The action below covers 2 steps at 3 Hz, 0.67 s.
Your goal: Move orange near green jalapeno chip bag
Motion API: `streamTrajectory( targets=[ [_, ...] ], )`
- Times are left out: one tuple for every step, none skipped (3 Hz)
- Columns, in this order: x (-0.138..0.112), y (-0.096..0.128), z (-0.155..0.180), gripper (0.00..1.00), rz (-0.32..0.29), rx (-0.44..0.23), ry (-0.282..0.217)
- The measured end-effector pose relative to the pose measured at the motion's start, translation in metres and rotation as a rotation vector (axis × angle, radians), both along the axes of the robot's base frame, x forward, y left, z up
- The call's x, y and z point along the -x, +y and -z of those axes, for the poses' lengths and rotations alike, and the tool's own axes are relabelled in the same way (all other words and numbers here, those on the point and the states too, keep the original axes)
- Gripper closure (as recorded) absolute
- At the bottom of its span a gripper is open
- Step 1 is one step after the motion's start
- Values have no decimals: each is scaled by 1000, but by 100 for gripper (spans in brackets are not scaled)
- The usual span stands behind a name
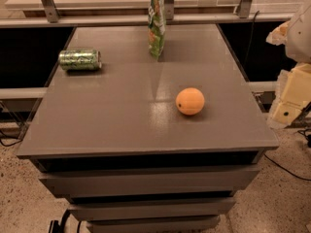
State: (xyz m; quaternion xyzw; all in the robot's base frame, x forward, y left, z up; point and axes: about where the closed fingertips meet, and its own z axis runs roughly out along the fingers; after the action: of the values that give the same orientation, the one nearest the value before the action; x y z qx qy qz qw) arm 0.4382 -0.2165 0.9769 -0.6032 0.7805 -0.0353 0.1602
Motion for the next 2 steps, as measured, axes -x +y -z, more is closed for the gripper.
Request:
streamTrajectory(
  targets=[
    [0, 0, 0, 0, 0, 0, 0],
    [-10, 15, 3, 0, 4, -62, -13]
  ],
)
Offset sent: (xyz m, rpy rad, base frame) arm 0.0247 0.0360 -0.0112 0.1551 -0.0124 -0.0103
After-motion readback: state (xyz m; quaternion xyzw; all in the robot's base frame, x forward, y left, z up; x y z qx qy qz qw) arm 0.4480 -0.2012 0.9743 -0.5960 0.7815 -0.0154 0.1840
